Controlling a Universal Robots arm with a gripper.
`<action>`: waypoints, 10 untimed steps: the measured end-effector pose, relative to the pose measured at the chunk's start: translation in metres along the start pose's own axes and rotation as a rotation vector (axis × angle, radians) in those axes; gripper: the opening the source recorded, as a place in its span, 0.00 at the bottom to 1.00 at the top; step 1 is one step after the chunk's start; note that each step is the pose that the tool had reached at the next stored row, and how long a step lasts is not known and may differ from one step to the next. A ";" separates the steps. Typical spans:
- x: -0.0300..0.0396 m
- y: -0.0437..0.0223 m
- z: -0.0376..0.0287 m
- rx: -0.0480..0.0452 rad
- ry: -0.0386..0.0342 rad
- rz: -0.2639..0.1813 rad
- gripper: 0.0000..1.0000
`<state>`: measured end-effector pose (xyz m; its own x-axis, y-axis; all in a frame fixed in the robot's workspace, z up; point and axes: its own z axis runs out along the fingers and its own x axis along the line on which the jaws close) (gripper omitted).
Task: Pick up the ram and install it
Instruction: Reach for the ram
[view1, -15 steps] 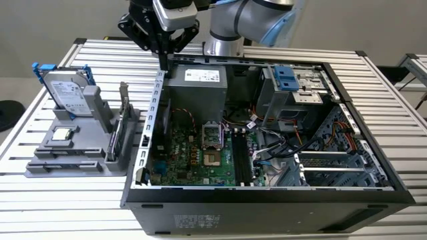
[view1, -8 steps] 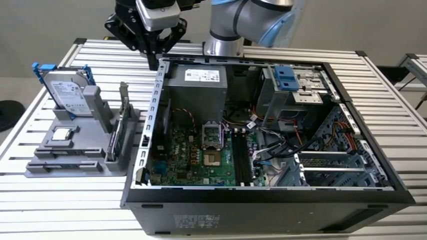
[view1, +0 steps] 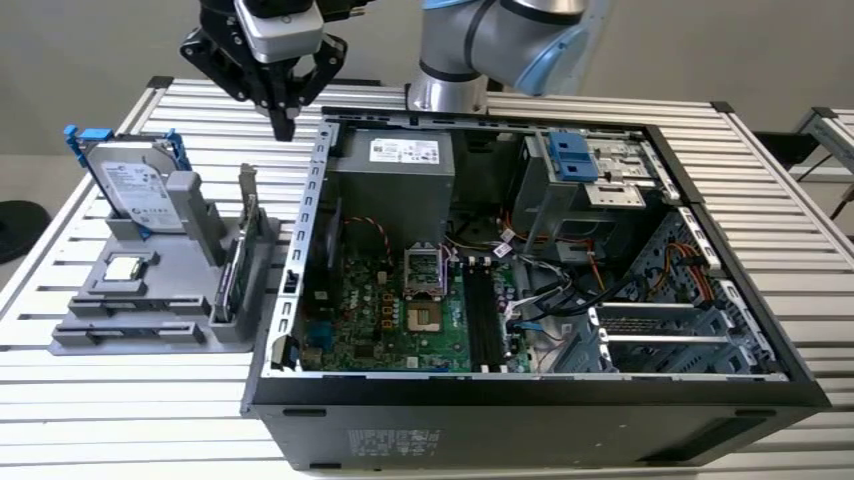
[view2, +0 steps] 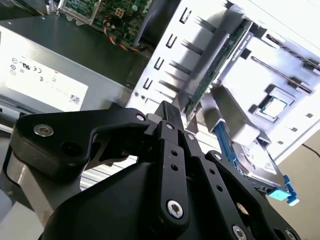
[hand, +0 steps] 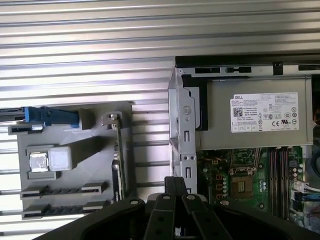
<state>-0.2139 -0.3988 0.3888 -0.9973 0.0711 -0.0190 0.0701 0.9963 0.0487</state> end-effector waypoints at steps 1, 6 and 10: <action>0.0026 -0.0002 0.0000 0.0000 0.0000 0.000 0.00; 0.0162 -0.0012 0.0003 -0.0001 -0.0001 0.000 0.00; 0.0281 -0.0020 0.0006 0.0000 0.0000 0.000 0.00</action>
<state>-0.2421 -0.3988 0.3876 -0.9973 0.0711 -0.0190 0.0701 0.9963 0.0487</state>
